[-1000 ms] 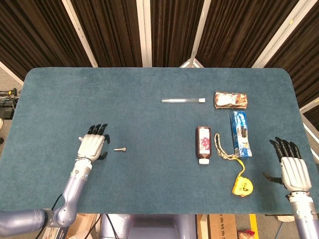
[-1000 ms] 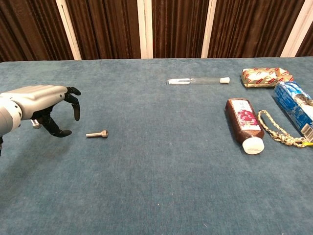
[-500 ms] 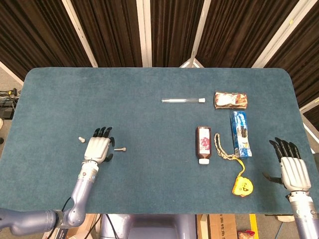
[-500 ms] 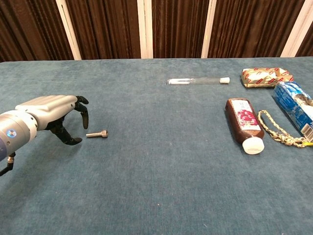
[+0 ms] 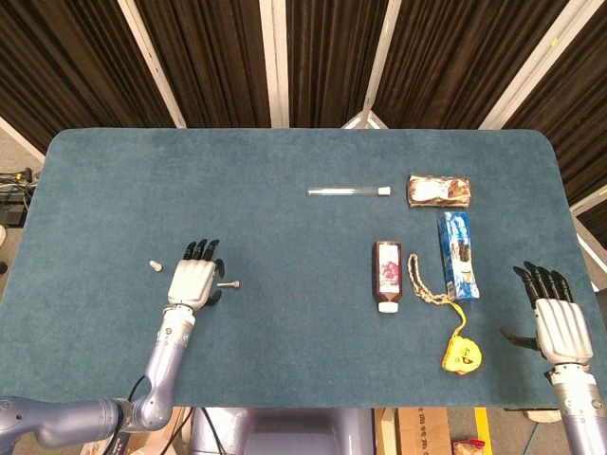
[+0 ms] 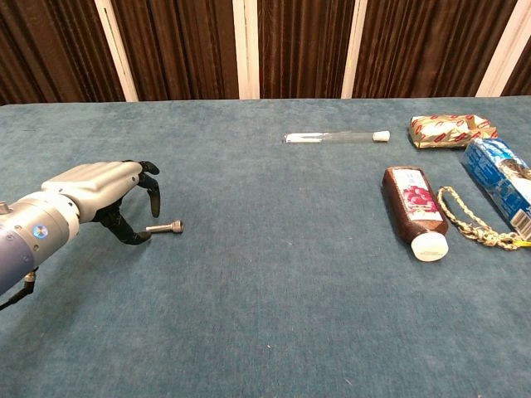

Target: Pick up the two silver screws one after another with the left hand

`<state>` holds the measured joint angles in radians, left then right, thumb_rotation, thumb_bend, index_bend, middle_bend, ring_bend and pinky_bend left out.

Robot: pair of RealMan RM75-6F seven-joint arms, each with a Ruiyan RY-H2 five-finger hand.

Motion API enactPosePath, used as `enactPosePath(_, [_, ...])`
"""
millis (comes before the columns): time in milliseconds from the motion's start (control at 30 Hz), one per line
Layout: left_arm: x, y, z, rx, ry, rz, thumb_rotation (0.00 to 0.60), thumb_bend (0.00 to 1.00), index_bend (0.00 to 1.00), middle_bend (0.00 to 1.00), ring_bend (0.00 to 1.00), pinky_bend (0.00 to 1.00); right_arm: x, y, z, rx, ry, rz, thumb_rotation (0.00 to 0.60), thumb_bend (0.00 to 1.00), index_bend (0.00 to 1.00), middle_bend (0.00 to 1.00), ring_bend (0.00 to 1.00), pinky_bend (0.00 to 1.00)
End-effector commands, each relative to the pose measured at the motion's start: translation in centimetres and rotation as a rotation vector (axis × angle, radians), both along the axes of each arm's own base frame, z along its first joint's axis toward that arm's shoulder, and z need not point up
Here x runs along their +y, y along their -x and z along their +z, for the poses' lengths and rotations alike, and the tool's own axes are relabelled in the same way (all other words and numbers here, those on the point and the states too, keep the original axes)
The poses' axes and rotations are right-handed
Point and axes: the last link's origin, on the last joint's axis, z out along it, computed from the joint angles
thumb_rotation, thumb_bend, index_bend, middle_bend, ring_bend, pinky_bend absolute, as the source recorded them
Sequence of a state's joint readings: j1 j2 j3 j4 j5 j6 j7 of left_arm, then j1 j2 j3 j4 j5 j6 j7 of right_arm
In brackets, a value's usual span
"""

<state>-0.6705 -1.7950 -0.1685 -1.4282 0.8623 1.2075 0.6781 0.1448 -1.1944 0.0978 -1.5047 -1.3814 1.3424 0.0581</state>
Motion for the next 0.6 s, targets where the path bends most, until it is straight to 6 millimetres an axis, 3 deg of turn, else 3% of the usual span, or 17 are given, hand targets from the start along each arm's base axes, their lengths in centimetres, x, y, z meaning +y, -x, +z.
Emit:
enactPosePath(33, [0.0,-0.1,-0.22,0.004,0.003,0.001,0.6,0.43,0.48,0.06,0.0,0.0,0.01,0.01,0.02,0.0,0.001,-0.001,0.6,0.15,0.13,0.09,0.05,0.0])
enactPosePath(600, [0.21,-0.13,-0.38,0.046,-0.011,-0.001,0.6,0.46,0.51,0.07,0.0,0.0,-0.01,0.12,0.06,-0.001,0.001,-0.007,0.6,0.15,0.13,0.09,0.05,0.0])
